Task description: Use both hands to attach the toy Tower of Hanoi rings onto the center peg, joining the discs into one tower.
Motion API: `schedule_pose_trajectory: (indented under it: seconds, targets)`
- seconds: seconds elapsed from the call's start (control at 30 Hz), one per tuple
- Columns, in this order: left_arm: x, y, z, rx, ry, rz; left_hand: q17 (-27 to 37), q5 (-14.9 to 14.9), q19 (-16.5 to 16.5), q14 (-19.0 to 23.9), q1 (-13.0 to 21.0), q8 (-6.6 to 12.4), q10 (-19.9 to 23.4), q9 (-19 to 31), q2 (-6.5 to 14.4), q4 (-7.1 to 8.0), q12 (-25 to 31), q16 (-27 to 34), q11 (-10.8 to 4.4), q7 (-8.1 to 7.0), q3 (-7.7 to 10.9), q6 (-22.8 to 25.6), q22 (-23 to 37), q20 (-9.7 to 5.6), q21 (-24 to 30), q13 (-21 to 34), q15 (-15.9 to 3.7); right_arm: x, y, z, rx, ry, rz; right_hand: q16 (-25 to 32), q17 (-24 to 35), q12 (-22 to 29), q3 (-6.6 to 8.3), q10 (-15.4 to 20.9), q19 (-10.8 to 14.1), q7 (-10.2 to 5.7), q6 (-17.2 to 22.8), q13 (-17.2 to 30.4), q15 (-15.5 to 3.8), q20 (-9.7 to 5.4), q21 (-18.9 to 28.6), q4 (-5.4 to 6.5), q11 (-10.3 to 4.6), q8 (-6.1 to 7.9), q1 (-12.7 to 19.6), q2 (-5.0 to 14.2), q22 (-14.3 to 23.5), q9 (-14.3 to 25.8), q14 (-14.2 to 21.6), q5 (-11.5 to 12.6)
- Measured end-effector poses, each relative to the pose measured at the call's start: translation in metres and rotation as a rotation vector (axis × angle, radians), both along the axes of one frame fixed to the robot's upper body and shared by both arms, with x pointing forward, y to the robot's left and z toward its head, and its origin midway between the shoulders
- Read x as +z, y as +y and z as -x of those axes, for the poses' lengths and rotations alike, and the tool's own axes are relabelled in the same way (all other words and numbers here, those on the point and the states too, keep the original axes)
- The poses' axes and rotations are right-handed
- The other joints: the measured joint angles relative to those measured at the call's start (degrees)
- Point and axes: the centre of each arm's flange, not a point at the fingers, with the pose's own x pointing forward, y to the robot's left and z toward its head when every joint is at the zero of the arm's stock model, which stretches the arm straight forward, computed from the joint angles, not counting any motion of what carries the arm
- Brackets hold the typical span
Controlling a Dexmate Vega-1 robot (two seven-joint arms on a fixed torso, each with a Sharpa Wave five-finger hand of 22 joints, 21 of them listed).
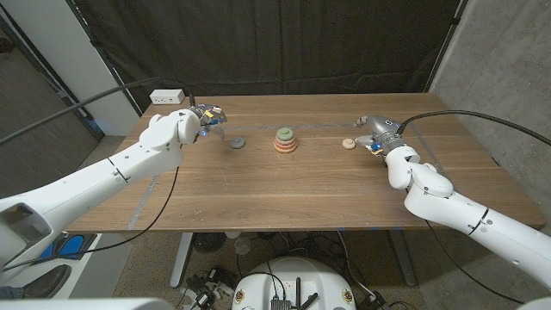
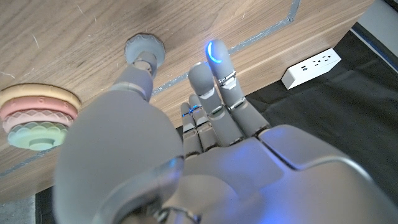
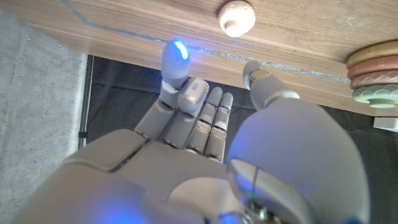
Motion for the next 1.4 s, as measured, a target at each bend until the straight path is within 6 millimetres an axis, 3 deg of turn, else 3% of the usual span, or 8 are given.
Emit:
schedule_pose_trajectory:
  seconds: [0.17,0.2,0.3,1.4]
  targets:
    - [-0.001,-0.003,0.0,-0.009,0.009,-0.019,-0.11,-0.2,0.0,-0.02,0.22,-0.19,-2.24,-0.02,-0.22,0.0,-0.22,0.09,0.58,0.37,-0.47,-2.02,0.0,0.0,0.0,-0.17,-0.02,-0.001,0.001,0.001,0.0,0.002,-0.001,0.0,0.0,0.0,0.0,0.2,0.0,0.0,0.0,0.0,0.0,0.0,0.0,0.0,-0.2,0.0,0.0,0.0,0.0,-0.27,0.0,0.0]
    - [0.0,-0.002,-0.01,0.002,0.02,-0.015,-0.41,-0.2,-0.2,-0.38,0.22,-0.19,-2.44,-0.02,-0.22,0.17,-0.22,-0.1,0.76,0.38,-0.64,-2.41,0.0,-0.2,0.0,-0.25,-0.07,-0.001,0.001,0.001,-0.002,0.003,-0.002,0.0,0.0,0.0,0.0,0.42,0.0,0.0,0.0,0.0,0.0,0.0,0.0,0.0,0.01,0.0,0.0,0.0,0.0,-0.27,0.0,0.0]
    - [0.0,-0.003,-0.014,0.0,0.03,-0.023,-0.74,-0.2,-0.62,-0.65,0.22,-0.19,-3.01,-0.02,-0.22,0.09,-0.22,-0.13,0.74,0.59,-0.87,-2.81,0.0,0.01,-0.16,-0.43,0.21,-0.002,0.002,0.002,-0.002,0.004,-0.003,0.0,0.0,0.0,0.0,0.52,0.0,0.0,0.0,-0.27,0.0,0.0,0.0,0.0,0.11,0.0,0.0,0.0,0.0,-0.27,0.0,0.0]
    - [-0.012,-0.019,-0.061,-0.053,0.142,-0.058,-1.66,-0.42,-0.61,-1.05,1.12,0.96,-1.78,-0.28,0.68,0.08,0.68,0.18,0.15,0.07,-1.97,-1.86,0.17,0.01,-0.44,-1.22,0.41,-0.002,0.009,0.001,-0.01,0.025,-0.003,-0.21,0.01,0.0,0.0,1.33,0.0,-0.31,0.92,-1.06,0.0,0.0,0.0,0.0,-0.1,0.0,-0.3,0.3,-0.27,-0.54,0.0,0.47]
